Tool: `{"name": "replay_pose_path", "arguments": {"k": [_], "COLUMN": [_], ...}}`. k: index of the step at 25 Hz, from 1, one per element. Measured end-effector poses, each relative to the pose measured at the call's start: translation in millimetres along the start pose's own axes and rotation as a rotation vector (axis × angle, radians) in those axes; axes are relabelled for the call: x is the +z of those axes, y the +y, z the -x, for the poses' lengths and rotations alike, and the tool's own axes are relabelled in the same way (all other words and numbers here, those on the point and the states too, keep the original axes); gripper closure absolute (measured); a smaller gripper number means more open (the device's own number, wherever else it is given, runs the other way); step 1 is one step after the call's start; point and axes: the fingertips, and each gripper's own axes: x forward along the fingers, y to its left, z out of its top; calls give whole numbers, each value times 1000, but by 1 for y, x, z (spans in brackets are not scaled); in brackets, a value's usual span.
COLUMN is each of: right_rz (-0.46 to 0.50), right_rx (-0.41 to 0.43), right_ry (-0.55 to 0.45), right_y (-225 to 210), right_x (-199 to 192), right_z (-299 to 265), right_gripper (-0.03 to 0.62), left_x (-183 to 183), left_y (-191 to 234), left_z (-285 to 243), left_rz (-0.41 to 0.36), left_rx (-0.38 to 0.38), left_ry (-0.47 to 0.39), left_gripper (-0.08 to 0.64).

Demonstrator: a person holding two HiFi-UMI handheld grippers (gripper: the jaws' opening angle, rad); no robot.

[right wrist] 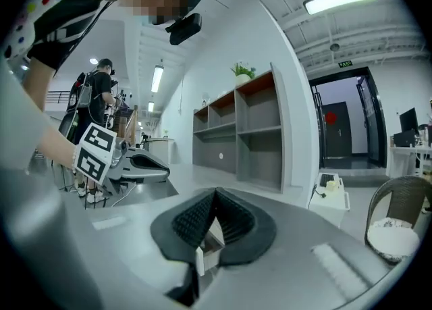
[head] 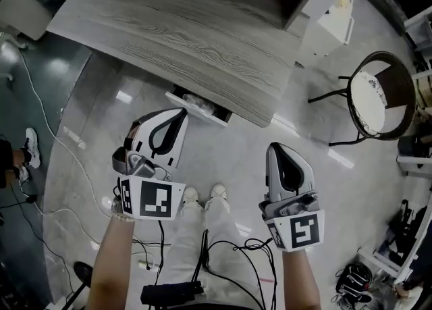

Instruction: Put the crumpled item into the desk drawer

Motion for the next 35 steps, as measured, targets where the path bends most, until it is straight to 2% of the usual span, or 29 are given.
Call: {"name": "replay_pose_path", "arguments": {"k": [3,9,14,20,26,35], "right_rz": [31,80,110,142,166,166], "right_rx": [9,36,56,75,85,99], "right_ry": [-17,-79,-134,-184,-208,-223], "right_y": [10,30,47,59,69,83], "right_x": [28,87,130,160,180,191], "right_z": [7,22,32,48,60,69], "right_gripper": [583,583,583,583,583,583], "left_x": [32,91,122,138,144,143], "left_y": [19,43,59,70,80,84], "left_z": [27,79,121,164,198,229], "left_rz": [90,114,153,216,332,357], "left_rx": [32,45,72,120,186,230], "left_ry": [-58,-149,-211,-244,-283,-303], "left_gripper": [554,554,554,554,554,554]}}
